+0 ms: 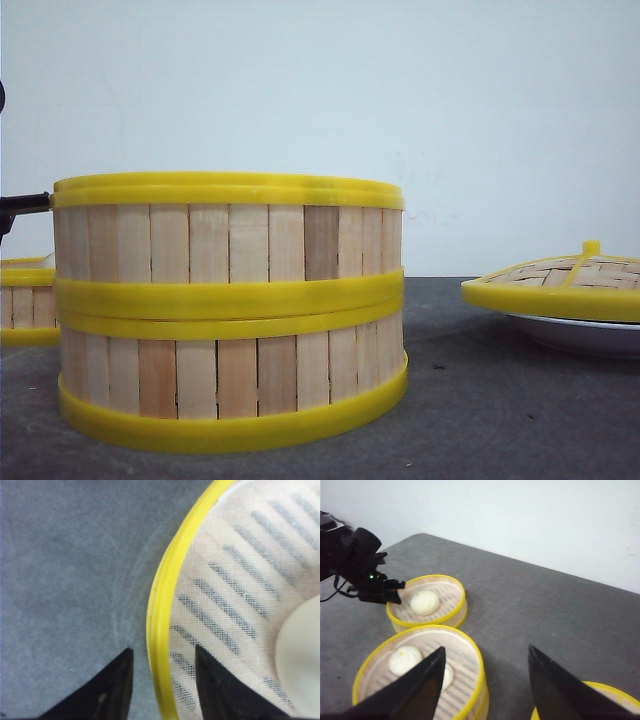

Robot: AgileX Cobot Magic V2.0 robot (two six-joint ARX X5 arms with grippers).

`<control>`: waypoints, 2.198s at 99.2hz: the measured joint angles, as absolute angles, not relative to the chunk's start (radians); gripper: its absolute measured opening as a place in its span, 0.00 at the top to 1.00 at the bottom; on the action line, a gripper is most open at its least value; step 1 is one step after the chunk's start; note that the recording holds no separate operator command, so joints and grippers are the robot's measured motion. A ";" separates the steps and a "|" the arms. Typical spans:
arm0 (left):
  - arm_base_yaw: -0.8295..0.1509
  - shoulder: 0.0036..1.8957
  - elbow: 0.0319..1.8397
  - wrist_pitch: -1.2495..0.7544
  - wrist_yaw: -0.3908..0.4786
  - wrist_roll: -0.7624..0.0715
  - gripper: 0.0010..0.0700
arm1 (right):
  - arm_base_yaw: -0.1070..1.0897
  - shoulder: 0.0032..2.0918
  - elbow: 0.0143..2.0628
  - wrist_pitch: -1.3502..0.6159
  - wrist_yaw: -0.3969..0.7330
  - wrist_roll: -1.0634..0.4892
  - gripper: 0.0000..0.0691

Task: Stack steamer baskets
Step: 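Lower the left gripper onto the rim of the one-bun steamer basket, then lift the basket with the left gripper and lower it onto the stack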

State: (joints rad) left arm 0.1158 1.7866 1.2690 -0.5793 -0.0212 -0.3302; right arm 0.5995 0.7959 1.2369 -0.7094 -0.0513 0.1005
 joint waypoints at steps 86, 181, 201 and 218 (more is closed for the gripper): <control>0.155 1.638 1.309 -0.562 0.071 -0.321 0.98 | 0.599 0.796 1.237 -0.709 -0.048 0.101 0.54; -0.238 1.323 1.485 -1.020 0.304 -0.033 0.98 | 0.599 0.783 1.237 -0.698 -0.048 0.101 0.54; -0.303 1.402 1.485 -1.021 0.237 -0.017 0.98 | 0.599 0.765 1.237 -0.697 -0.046 0.100 0.54; -0.318 1.461 1.485 -1.020 0.225 -0.011 0.98 | 0.599 0.751 1.237 -0.697 -0.024 0.101 0.54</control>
